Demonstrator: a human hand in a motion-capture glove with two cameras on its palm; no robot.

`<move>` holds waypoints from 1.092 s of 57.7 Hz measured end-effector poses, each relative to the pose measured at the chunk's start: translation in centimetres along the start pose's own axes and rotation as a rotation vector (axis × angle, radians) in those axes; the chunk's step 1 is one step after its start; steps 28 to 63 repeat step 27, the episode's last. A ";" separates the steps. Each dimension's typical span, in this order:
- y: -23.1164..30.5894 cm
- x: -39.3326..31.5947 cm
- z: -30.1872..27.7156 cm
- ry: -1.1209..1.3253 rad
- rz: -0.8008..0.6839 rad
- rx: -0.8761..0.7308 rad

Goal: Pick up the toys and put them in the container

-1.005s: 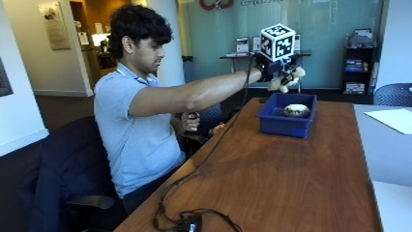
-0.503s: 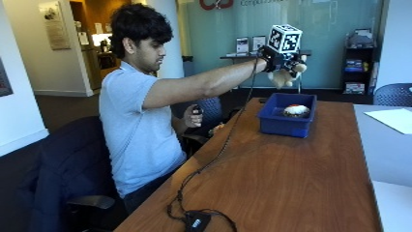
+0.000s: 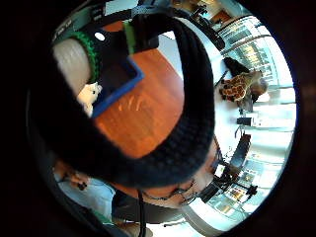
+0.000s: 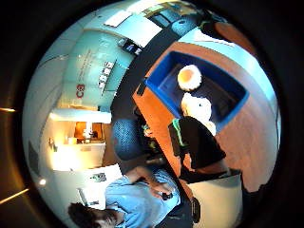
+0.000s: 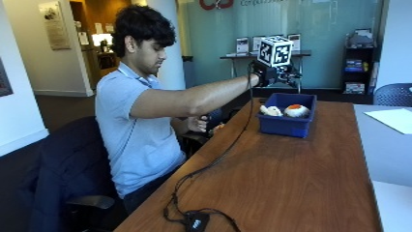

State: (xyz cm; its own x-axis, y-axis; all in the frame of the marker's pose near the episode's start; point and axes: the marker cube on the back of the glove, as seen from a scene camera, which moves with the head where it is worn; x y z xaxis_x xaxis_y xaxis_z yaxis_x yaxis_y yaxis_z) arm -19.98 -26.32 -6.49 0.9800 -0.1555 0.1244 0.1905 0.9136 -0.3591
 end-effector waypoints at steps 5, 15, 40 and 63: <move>1.7 1.7 0.7 0.011 0.019 -0.015; 5.1 4.4 3.2 -0.006 0.040 -0.058; 9.7 7.8 6.3 -0.009 0.056 -0.087; 9.7 7.8 6.3 -0.009 0.056 -0.087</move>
